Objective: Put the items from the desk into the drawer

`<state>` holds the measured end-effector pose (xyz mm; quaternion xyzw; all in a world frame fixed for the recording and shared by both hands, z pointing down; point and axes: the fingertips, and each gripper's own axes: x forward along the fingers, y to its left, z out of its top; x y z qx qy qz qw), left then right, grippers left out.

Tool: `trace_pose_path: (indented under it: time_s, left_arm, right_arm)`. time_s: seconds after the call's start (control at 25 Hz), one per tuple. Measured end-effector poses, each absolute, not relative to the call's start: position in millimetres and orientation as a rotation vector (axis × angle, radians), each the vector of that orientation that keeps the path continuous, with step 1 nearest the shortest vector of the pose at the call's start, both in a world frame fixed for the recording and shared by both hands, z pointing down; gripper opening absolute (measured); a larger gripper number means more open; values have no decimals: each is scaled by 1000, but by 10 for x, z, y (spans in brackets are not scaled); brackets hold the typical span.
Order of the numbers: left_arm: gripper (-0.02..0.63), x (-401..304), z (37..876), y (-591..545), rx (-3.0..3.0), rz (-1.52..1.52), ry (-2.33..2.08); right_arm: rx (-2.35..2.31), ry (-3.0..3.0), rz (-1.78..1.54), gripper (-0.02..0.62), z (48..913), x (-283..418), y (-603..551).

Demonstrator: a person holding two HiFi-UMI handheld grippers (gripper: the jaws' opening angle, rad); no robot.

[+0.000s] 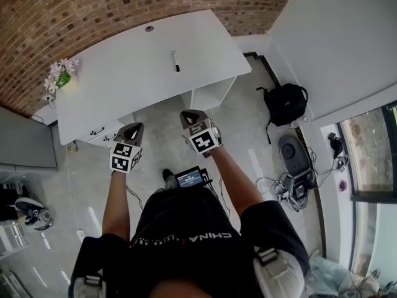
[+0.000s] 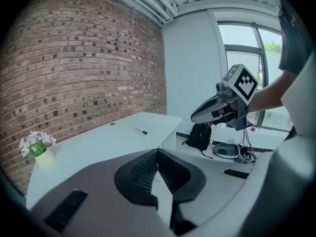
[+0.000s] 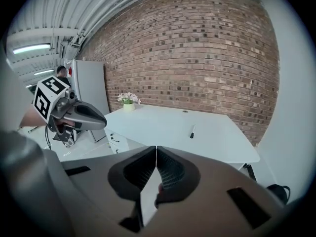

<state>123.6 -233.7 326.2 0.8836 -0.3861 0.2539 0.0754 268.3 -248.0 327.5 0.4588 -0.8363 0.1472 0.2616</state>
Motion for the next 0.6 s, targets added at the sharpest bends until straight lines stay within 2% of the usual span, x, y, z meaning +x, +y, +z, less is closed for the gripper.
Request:
trace_pose_path:
  time_s: [0.36, 0.6]
  left_arm:
    - [12, 1088, 3304, -2618, 2635, 730, -1110]
    - [12, 1231, 3266, -2749, 2643, 729, -1132]
  right_arm:
    - [1249, -2284, 414, 17, 3290, 2410, -2710]
    - [1221, -2302, 383, 17, 3258, 2479, -2875]
